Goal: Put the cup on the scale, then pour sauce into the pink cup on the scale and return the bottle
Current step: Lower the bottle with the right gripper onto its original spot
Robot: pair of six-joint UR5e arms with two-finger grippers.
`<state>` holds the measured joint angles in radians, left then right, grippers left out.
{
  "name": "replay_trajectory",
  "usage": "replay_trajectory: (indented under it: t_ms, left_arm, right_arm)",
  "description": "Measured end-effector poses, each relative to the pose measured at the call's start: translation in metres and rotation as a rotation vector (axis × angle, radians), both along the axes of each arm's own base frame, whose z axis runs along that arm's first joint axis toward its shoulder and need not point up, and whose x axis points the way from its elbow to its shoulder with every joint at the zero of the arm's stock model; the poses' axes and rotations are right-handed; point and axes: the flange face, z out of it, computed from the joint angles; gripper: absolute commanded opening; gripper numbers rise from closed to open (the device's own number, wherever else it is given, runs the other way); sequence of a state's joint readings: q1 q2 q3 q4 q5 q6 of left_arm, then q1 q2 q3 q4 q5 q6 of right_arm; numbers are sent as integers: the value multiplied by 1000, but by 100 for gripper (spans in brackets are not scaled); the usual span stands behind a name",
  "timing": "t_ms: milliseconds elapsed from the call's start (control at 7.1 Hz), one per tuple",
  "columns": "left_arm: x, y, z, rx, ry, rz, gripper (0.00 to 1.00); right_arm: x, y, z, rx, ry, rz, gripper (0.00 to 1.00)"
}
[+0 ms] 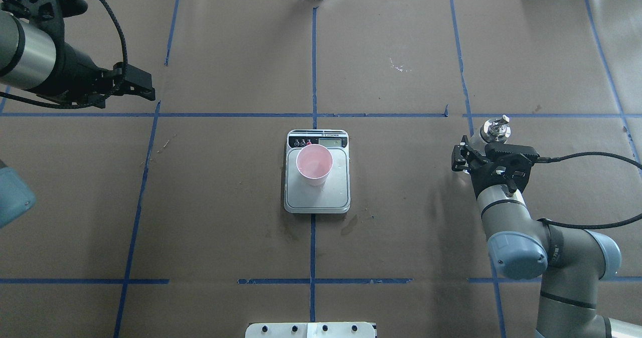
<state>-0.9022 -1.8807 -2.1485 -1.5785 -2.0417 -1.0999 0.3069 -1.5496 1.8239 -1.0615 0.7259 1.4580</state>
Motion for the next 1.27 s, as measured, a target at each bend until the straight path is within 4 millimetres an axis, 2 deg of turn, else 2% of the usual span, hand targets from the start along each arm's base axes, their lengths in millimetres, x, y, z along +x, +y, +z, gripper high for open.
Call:
replay_trajectory:
  t_ms: [282,422,563,704,1267]
  left_arm:
    - [0,0,0,0,0,0,100]
    - [0,0,0,1,1,0,100]
    - [0,0,-1,1,1,0,100]
    - [0,1,-1,1,1,0,100]
    - [0,1,-1,2,1,0,100]
  right_arm:
    - [-2,2,1,-1,1,-6,2]
    - [-3,2,2,-1,2,-7,14]
    - [-4,2,2,-2,4,-8,43]
    - [-4,3,2,-2,4,-8,99]
    - [-5,4,5,14,-33,-4,100]
